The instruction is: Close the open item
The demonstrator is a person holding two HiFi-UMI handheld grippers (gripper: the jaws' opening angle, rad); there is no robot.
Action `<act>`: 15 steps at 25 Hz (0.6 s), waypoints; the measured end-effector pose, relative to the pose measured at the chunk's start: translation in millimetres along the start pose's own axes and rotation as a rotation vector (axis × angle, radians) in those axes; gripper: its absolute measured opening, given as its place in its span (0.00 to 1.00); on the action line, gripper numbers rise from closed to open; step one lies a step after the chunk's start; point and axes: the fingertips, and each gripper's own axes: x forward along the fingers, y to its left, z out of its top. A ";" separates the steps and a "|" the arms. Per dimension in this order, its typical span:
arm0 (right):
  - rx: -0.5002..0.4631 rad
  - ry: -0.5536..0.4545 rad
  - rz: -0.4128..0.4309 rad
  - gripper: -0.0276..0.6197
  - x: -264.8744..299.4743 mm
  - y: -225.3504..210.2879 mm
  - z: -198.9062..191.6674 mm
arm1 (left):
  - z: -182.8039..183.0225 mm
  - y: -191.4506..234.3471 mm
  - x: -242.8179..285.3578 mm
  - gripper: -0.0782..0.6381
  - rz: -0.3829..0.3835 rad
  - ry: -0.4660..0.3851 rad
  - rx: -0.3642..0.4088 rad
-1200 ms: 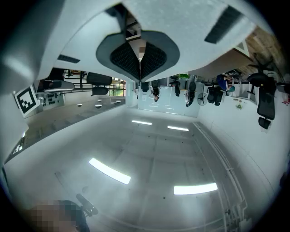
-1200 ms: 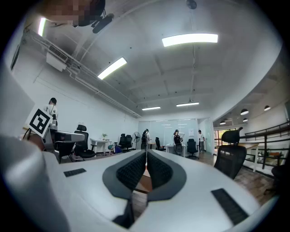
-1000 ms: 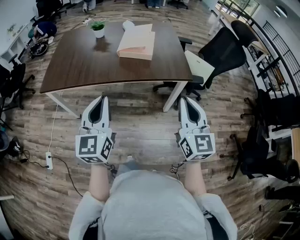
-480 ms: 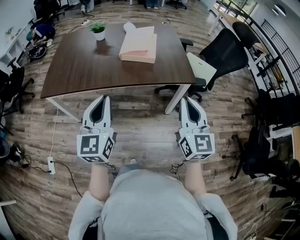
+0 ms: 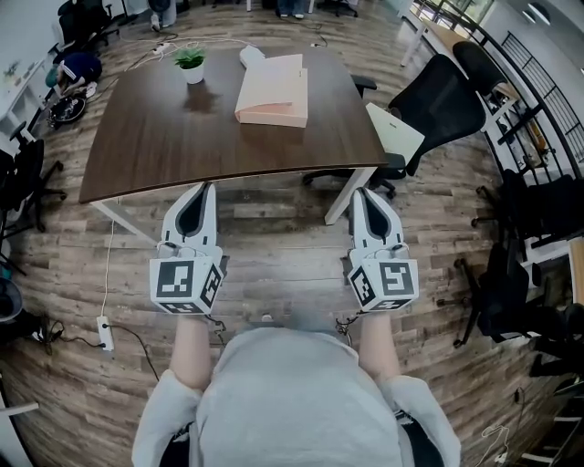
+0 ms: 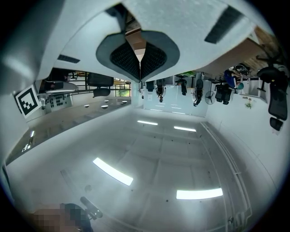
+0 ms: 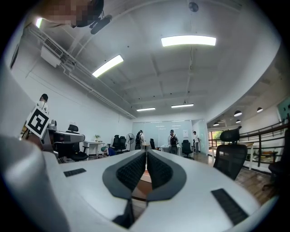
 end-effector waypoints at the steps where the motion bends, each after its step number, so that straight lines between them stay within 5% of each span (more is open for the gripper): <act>1: -0.002 0.003 -0.002 0.06 1.9 0.4 -0.5 | -0.5 1.7 2.1 0.12 -0.004 -0.001 -0.006; 15: 0.001 0.012 0.003 0.06 75.9 -23.8 -11.3 | -12.3 28.2 66.2 0.12 -0.011 0.014 -0.008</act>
